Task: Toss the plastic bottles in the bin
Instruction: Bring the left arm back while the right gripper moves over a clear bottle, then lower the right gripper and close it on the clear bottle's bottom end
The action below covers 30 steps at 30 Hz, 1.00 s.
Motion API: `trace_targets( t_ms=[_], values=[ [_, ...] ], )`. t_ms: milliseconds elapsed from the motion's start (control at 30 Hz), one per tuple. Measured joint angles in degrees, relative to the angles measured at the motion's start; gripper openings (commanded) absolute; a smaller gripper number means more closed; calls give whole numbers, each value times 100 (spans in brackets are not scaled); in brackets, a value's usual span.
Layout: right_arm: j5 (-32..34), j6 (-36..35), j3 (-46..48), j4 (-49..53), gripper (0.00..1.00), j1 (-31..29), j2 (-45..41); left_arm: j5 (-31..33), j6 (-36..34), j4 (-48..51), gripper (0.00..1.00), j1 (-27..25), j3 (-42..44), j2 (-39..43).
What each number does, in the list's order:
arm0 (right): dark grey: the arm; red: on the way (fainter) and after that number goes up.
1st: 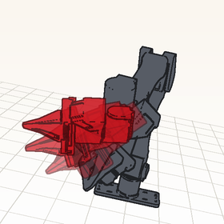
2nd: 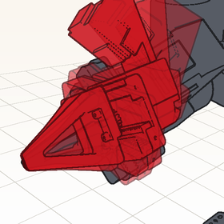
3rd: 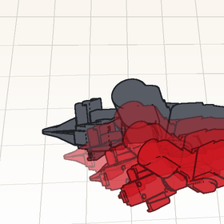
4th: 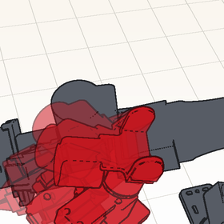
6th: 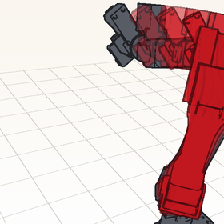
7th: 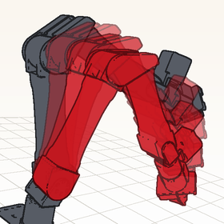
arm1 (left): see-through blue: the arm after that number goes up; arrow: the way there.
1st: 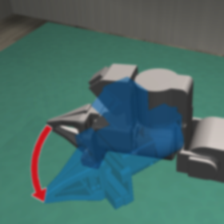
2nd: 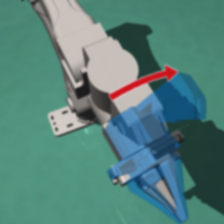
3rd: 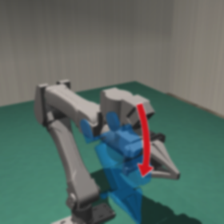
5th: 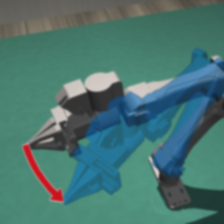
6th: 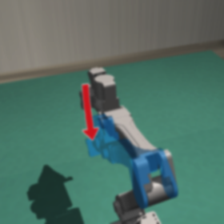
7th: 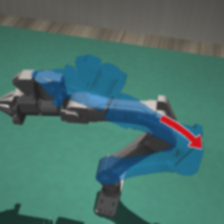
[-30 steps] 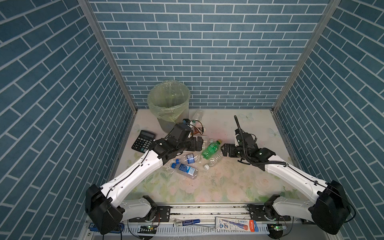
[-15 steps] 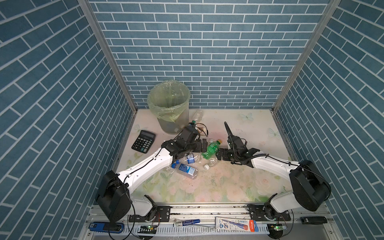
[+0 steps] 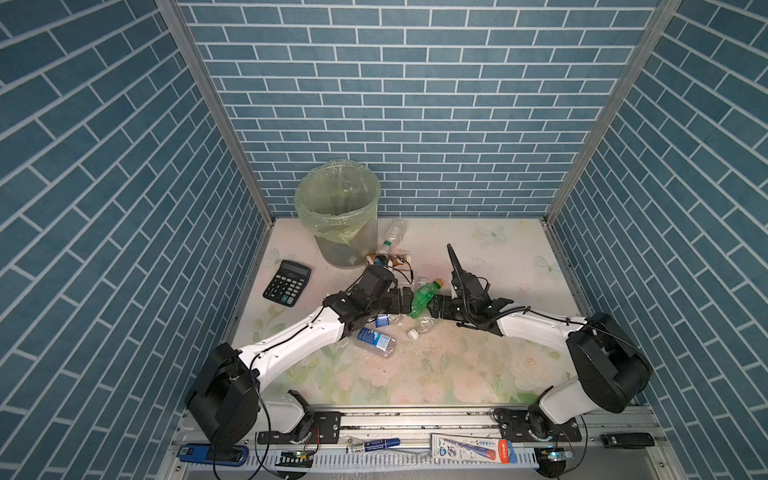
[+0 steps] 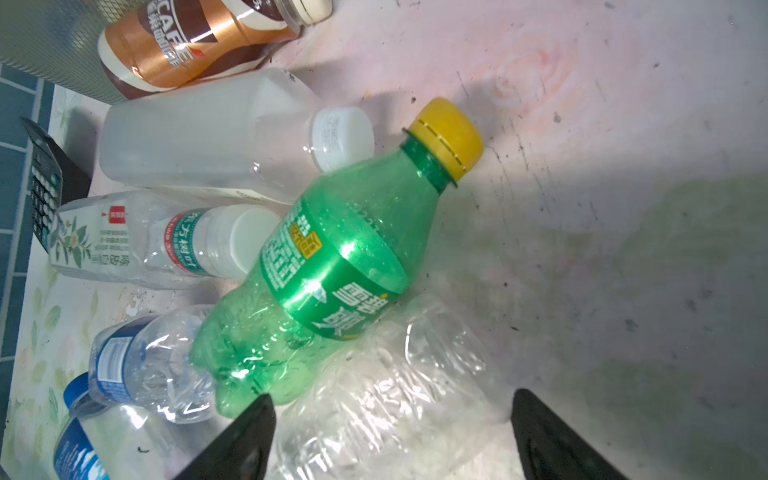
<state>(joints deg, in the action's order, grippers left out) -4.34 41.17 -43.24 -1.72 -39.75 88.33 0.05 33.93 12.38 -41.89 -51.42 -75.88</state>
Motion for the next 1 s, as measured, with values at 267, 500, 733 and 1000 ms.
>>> trace_targets(
  t_ms=[267, 500, 733, 1000],
  values=[
    [105, 63, 37, -68, 85, -177, 337, 20, 17, -92, 99, -103, 31, 234],
    [319, 96, 35, -177, 77, -188, 417, 35, 17, -116, 99, -136, 72, 389],
    [647, 63, 35, 0, 72, -175, 400, 39, 22, -138, 99, -153, 127, 420],
    [822, -116, 57, 551, 62, 485, 76, 66, 125, -195, 99, -308, 188, 391]
  ],
)
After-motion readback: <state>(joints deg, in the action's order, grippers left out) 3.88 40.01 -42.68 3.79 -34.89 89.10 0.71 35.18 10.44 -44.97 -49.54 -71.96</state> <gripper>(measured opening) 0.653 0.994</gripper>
